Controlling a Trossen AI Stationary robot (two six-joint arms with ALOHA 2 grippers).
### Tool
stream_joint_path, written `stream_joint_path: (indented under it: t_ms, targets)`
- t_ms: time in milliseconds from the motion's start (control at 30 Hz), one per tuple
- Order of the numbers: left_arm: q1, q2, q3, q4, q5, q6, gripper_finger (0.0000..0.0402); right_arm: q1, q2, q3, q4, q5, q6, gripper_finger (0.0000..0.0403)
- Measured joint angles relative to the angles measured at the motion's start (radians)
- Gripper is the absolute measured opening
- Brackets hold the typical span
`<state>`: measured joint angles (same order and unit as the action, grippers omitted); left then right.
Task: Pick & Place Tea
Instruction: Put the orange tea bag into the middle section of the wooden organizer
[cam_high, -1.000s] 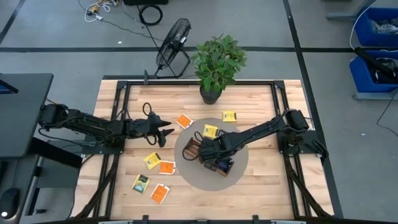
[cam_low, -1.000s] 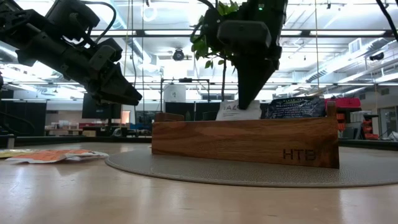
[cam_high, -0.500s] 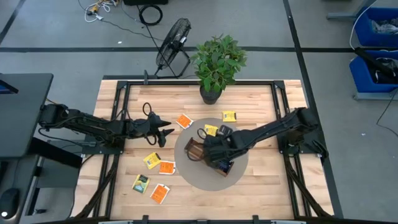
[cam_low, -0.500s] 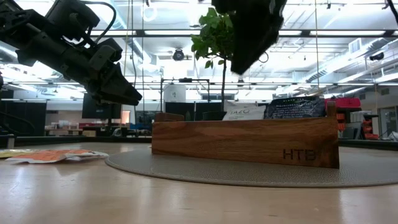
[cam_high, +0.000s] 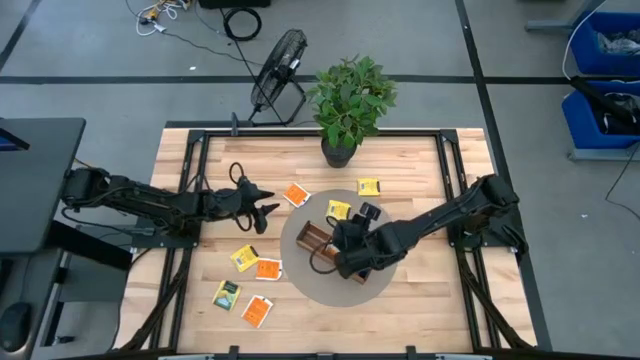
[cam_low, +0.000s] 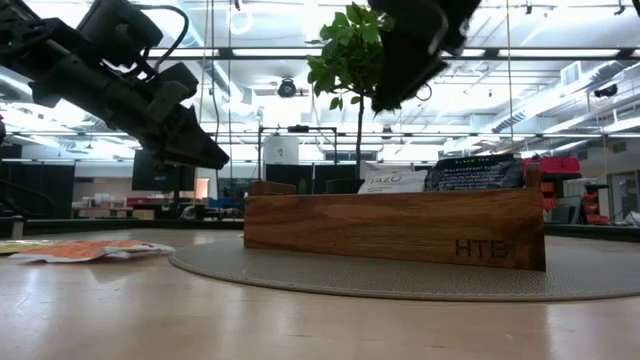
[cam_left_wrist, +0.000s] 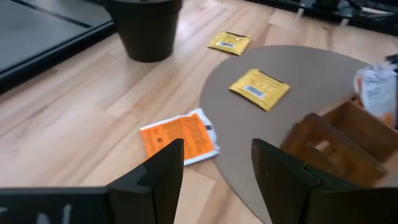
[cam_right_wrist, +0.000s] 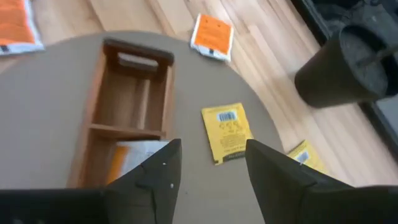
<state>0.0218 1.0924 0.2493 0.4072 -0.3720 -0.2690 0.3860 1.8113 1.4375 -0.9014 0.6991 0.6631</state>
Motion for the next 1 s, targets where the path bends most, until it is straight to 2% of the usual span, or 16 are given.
stream_joint_path:
  t_ms: [67, 233, 467, 633, 800, 1000]
  targets:
    - [0.017, 0.0, 0.0, 0.0, -0.001, 0.012, 0.0195, 0.01, -0.012, -0.048, 0.041, 0.012, 0.011, 0.0185]
    - [0.057, 0.0, 0.0, 0.003, 0.028, 0.02, 0.0195, 0.034, -0.123, -0.2, 0.315, -0.037, -0.056, 0.0185]
    - [0.101, 0.001, 0.0, 0.016, 0.091, 0.062, 0.0195, 0.035, -0.377, -0.503, 0.824, -0.201, -0.285, 0.0185]
    - [0.117, 0.001, 0.035, -0.017, 0.099, 0.101, 0.0195, 0.026, -0.553, -0.701, 1.072, -0.217, -0.361, 0.0185]
    - [0.117, 0.057, 0.105, -0.038, 0.106, 0.196, 0.0195, 0.009, -0.681, -0.822, 1.135, -0.219, -0.372, 0.0185]
    - [0.125, 0.208, 0.181, -0.064, 0.107, 0.259, 0.0195, 0.005, -0.765, -0.875, 1.161, -0.222, -0.398, 0.0185]
